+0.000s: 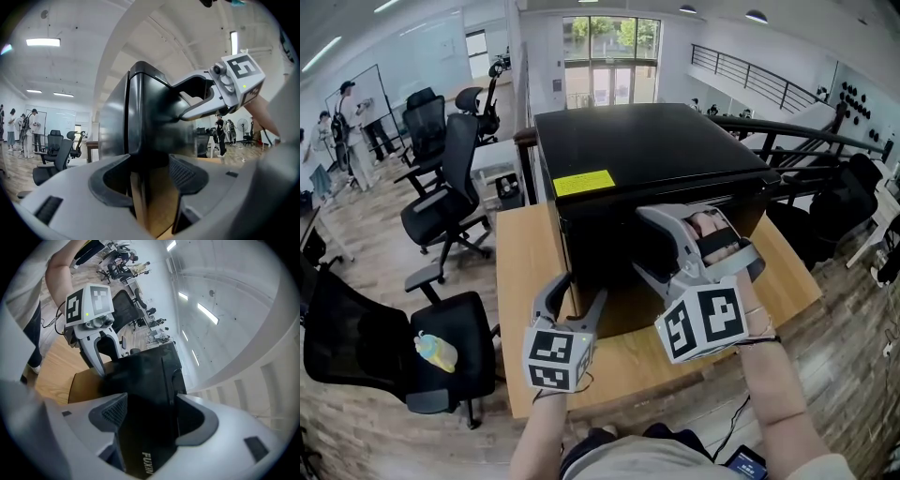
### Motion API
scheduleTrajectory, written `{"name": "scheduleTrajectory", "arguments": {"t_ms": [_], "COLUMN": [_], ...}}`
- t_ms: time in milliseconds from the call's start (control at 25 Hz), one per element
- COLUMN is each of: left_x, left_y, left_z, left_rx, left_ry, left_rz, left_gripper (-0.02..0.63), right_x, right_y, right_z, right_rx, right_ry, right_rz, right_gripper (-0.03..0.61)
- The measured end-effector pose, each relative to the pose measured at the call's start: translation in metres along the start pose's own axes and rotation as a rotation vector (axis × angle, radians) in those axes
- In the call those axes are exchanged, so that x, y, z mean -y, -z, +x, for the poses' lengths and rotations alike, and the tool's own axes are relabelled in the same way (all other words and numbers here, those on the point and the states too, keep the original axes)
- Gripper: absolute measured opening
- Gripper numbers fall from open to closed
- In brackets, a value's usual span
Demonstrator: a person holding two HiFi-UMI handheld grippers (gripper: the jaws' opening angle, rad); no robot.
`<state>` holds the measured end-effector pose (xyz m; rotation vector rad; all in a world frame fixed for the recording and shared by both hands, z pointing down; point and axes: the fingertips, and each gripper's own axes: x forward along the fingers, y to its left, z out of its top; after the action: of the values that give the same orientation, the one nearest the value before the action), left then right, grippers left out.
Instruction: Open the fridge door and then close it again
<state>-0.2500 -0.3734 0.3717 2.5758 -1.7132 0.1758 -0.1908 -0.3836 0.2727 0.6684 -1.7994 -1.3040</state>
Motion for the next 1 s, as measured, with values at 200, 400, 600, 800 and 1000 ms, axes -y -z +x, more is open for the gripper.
{"name": "scheduleTrajectory", "arguments": {"t_ms": [200,400,600,800,1000], "left_x": [0.001,0.001,0.002,0.014,0.02], "left_y": [0.001,-0.001,-0.002,0.001,0.001], "left_z": [-0.002,-0.003,-0.004,-0.018,-0.024], "left_rx": [-0.006,-0.002,-0.018,0.006,0.008], "left_ry": [-0.023,-0.029,-0.033,-0.047,-0.048], "left_rz": [-0.013,-0.018,-0.018,-0.01,-0.02], "left_gripper": [0.25,0.249,0.241,0.241,0.239], "right_x": [-0.002,0.0,0.0,-0.007,-0.009], "right_y": [0.0,-0.001,-0.002,-0.003,-0.003], "right_z": [-0.002,-0.003,-0.002,-0.017,-0.024], "right_rx": [0.008,0.012,0.011,0.036,0.052], "right_ry": [-0.007,-0.003,-0.003,-0.017,-0.009], "right_rz": [-0.005,-0.006,-0.003,-0.011,-0.007], "right_gripper": [0.316,0.314,0.316,0.316,0.321]}}
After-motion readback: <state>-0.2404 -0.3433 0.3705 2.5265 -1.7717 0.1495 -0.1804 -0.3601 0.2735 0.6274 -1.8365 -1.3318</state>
